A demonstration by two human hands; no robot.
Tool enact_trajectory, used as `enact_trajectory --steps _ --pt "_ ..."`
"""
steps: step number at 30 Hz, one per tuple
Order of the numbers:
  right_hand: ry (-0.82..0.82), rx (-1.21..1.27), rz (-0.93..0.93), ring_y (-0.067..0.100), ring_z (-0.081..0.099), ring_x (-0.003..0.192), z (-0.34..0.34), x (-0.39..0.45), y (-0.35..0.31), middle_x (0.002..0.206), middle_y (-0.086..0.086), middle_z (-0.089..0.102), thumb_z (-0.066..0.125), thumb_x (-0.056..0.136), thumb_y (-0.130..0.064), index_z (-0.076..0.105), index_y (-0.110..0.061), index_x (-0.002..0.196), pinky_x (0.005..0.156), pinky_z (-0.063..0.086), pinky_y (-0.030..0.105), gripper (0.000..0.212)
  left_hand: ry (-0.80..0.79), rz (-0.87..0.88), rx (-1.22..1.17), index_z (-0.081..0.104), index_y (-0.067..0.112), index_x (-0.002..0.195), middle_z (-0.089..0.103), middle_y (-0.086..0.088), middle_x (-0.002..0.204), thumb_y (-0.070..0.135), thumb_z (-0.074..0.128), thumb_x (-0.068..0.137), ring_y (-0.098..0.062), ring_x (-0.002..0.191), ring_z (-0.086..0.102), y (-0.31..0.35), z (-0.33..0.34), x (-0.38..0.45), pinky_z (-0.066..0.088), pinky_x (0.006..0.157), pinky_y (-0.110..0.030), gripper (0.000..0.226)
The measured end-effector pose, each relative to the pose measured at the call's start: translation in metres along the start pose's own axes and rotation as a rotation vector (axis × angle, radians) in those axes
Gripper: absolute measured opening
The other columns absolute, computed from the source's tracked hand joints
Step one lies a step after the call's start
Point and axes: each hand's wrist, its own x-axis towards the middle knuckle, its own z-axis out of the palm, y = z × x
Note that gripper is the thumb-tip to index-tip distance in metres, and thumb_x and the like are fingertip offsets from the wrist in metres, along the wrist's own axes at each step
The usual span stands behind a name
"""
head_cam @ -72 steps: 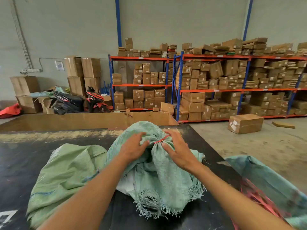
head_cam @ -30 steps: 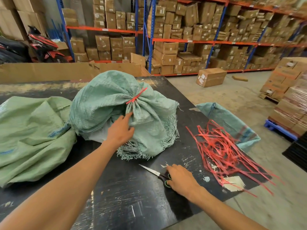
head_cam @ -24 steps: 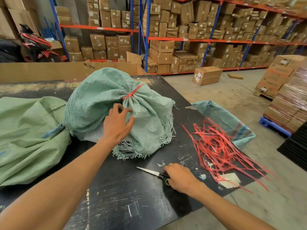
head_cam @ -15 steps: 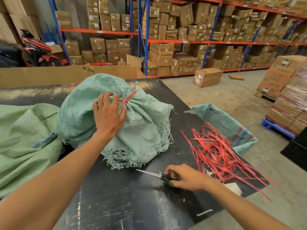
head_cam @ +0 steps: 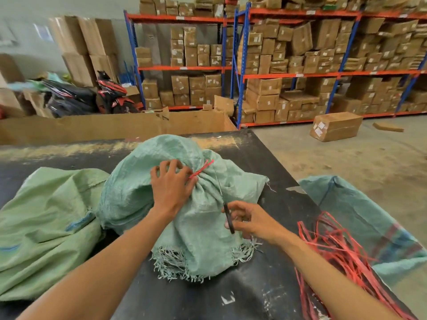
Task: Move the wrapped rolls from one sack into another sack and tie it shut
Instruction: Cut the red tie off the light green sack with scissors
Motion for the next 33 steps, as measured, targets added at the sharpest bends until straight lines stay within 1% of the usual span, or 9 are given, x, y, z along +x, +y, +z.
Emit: enact_trajectory --steps 2,6,10,14,17,21,26,29,33 --pt "0.025 0.046 -0.006 0.016 0.048 0.067 0.002 0.016 -0.005 0.091 0.012 0.066 0.077 0.062 -0.035 0.062 -0.022 0.111 0.046 0.032 0.026 0.053 -0.03 0.009 0.043 0.07 0.029 0.086 0.063 0.004 0.098 0.052 0.065 0.084 -0.025 0.1 0.053 0.005 0.002 0.005 0.036 0.089 -0.045 0.024" --pt "0.028 0.124 -0.026 0.013 0.049 0.067 0.0 0.035 -0.006 0.089 0.006 0.068 0.077 0.082 -0.02 0.062 -0.019 0.117 0.049 0.035 0.024 0.038 -0.007 0.015 0.075 0.07 0.024 0.081 0.068 0.006 0.087 0.041 0.064 0.086 -0.023 0.091 0.056 0.016 0.009 0.006 0.035 0.084 -0.041 0.019" --pt "-0.002 0.161 -0.027 0.011 0.046 0.062 -0.009 0.042 -0.007 0.088 0.007 0.069 0.074 0.085 -0.017 0.062 -0.018 0.118 0.049 0.033 0.022 0.034 -0.056 -0.123 0.057 0.07 0.023 0.081 0.07 0.005 0.082 0.04 0.061 0.089 -0.022 0.084 0.059 0.019 0.02 0.004 0.04 0.082 -0.039 0.022" --pt "-0.019 0.146 -0.007 0.013 0.044 0.063 -0.015 0.045 -0.001 0.087 0.006 0.07 0.072 0.089 -0.014 0.063 -0.018 0.115 0.049 0.032 0.021 0.028 -0.122 -0.296 -0.058 0.075 0.024 0.088 0.071 0.003 0.086 0.041 0.058 0.092 -0.021 0.088 0.06 0.019 0.027 0.002 0.044 0.084 -0.037 0.024" --pt "-0.032 0.128 -0.006 0.014 0.047 0.064 -0.017 0.044 0.001 0.084 0.006 0.07 0.076 0.085 -0.016 0.063 -0.018 0.114 0.051 0.034 0.024 0.031 -0.148 -0.38 -0.092 0.076 0.023 0.083 0.071 0.001 0.082 0.044 0.062 0.09 -0.021 0.084 0.06 0.022 0.029 0.001 0.049 0.078 -0.038 0.026" --pt "-0.057 0.109 -0.03 0.017 0.052 0.065 -0.021 0.045 -0.001 0.08 0.007 0.065 0.081 0.081 -0.016 0.063 -0.018 0.114 0.052 0.037 0.026 0.038 -0.214 -0.376 -0.021 0.072 0.019 0.073 0.069 -0.002 0.076 0.043 0.063 0.088 -0.025 0.084 0.06 0.026 0.028 -0.001 0.05 0.069 -0.037 0.03" --pt "-0.052 0.109 -0.025 0.017 0.053 0.065 -0.027 0.045 -0.002 0.08 0.006 0.069 0.081 0.081 -0.016 0.063 -0.016 0.114 0.053 0.038 0.028 0.037 -0.153 -0.301 0.007 0.066 0.018 0.059 0.066 0.0 0.063 0.03 0.071 0.078 -0.022 0.064 0.058 0.028 0.027 -0.016 0.035 0.053 -0.03 0.023" --pt "-0.046 0.102 -0.012 0.016 0.054 0.062 -0.03 0.048 -0.002 0.078 0.005 0.07 0.08 0.082 -0.014 0.063 -0.014 0.114 0.052 0.037 0.029 0.036 -0.153 -0.3 -0.008 0.065 0.018 0.061 0.065 0.0 0.062 0.029 0.075 0.074 -0.021 0.058 0.057 0.025 0.032 -0.028 0.031 0.051 -0.027 0.02" --pt "-0.07 0.101 -0.007 0.017 0.056 0.06 -0.028 0.053 -0.003 0.077 0.006 0.069 0.08 0.081 -0.014 0.062 -0.012 0.115 0.05 0.036 0.026 0.038 -0.099 -0.41 -0.145 0.068 0.019 0.071 0.067 0.004 0.066 0.028 0.075 0.075 -0.018 0.06 0.059 0.019 0.034 -0.037 0.038 0.052 -0.028 0.012"
